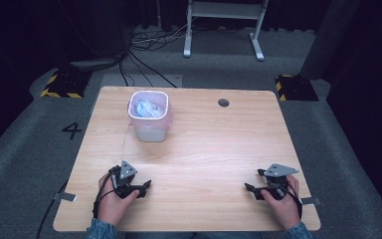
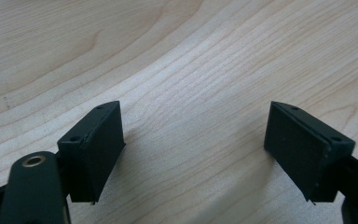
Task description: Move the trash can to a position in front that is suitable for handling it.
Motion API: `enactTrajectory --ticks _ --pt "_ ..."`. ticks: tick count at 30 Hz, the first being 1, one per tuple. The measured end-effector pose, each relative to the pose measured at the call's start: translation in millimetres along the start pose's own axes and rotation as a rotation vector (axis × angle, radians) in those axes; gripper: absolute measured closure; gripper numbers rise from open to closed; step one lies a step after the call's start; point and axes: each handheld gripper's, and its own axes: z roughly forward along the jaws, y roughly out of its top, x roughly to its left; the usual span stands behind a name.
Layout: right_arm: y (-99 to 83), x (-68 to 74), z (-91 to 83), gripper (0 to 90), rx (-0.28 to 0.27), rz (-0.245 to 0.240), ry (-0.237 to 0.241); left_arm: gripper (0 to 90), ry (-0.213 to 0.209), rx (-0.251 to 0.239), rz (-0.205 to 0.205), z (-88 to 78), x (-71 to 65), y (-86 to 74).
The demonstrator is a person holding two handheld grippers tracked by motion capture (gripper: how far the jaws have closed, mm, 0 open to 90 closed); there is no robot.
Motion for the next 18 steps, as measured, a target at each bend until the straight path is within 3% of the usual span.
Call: enactTrajectory --ticks 5,8,18 --pt "0.0 -0.2 0.0 21.0 0.000 0.001 0.001 27.3 -0.011 -0.024 -0.073 -4.9 5.3 -0.3" --pt "0.0 -0.2 0.0 21.0 0.000 0.000 0.001 27.6 0.000 -0.048 -0.087 -10.3 8.4 3.0" --pt "0.0 -0.1 0.1 21.0 0.000 0.001 0.001 27.1 0.003 -0.110 -0.073 -23.3 14.4 23.4"
